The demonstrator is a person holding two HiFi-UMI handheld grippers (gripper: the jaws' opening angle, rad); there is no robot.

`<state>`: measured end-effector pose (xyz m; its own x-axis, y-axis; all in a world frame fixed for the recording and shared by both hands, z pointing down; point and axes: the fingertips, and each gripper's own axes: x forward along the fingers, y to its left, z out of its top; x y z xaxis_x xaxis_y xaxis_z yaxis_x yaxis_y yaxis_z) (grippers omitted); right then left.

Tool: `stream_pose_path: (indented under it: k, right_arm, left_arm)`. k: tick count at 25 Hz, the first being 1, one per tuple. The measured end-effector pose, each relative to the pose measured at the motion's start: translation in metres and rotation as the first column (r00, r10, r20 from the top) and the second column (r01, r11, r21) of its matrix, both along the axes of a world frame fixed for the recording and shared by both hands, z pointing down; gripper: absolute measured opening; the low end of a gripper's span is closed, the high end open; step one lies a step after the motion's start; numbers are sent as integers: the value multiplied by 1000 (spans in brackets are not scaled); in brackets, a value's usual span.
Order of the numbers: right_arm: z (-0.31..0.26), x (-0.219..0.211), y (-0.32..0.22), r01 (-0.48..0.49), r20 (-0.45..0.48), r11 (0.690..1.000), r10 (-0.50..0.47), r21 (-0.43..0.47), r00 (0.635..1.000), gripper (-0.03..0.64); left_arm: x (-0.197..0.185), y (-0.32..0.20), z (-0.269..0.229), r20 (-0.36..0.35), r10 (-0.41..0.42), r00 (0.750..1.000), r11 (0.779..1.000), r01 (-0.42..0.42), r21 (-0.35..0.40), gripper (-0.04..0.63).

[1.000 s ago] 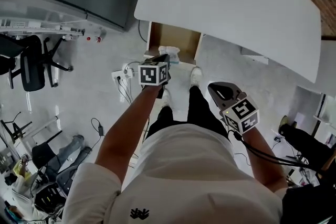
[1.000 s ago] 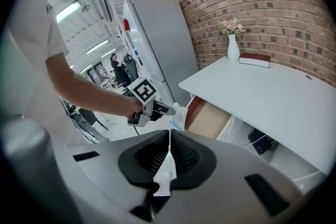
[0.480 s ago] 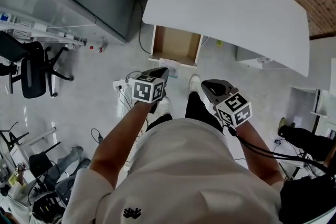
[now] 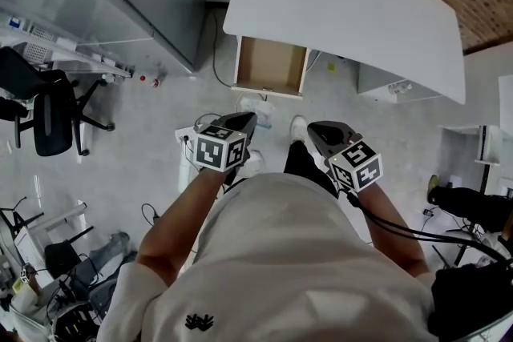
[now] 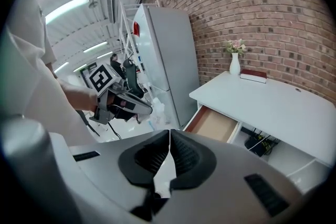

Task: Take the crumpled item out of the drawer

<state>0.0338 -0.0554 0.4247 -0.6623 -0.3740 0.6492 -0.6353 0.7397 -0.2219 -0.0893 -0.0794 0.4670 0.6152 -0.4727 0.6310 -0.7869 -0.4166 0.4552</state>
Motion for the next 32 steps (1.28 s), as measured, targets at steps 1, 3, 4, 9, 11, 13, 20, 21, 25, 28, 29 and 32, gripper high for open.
stream_pose_path:
  k: [1,3,4,9,11,13,20,21,25,28,29,32]
  right_arm:
    - [-1,0,5,-3,0,1000,3,3,1000,32]
    - [-3,0,14,-10,1,1000,10,7,1000,32]
    - [-4,0,18,-14,1,1000,14,10,1000,32]
    - [-11,-5,33,-21,-10,999,22,24,1000,32]
    - [-14,-8,39,-28,-11,999,28,30,1000,32]
    - [-15,-10,45,-33,-16,999,33,36,999,32]
    - [-9,-21,63,-30,-22,999,31,28,999,30]
    - [-9,-23,64,-29,-21,999,30,26,999,29]
    - [-10,-32,66,-25,-22,999,25,25,999,29]
    - [-9,-34,66,-16,-28,1000,17,26,999,29]
    - [-8,-35,67,-13,-29,1000,13,25,999,29]
    - [-7,-38,69,-1,-35,1000,2,26,999,29]
  left_arm:
    - [0,6,-4,-4,5,1000,1000,-5,5,23]
    - [1,19,-12,-7,18,1000,1000,-18,15,23]
    - [0,24,-15,-7,26,1000,999,-26,19,23]
    - [-9,42,-25,-8,45,999,999,-45,30,23]
    - [-14,50,-27,-9,47,999,998,-47,29,23]
    - [-18,56,-29,-6,47,999,998,-47,30,23]
    - [-29,70,-26,-9,44,999,998,-44,37,23]
    - [-31,71,-25,-10,42,999,998,-42,37,23]
    - [-38,75,-25,-14,33,999,999,-33,37,23]
    - [-40,77,-25,-15,27,1000,999,-26,39,23]
    - [-41,77,-25,-15,25,1000,999,-24,41,23]
    - [-44,80,-24,-16,18,1000,999,-18,43,23]
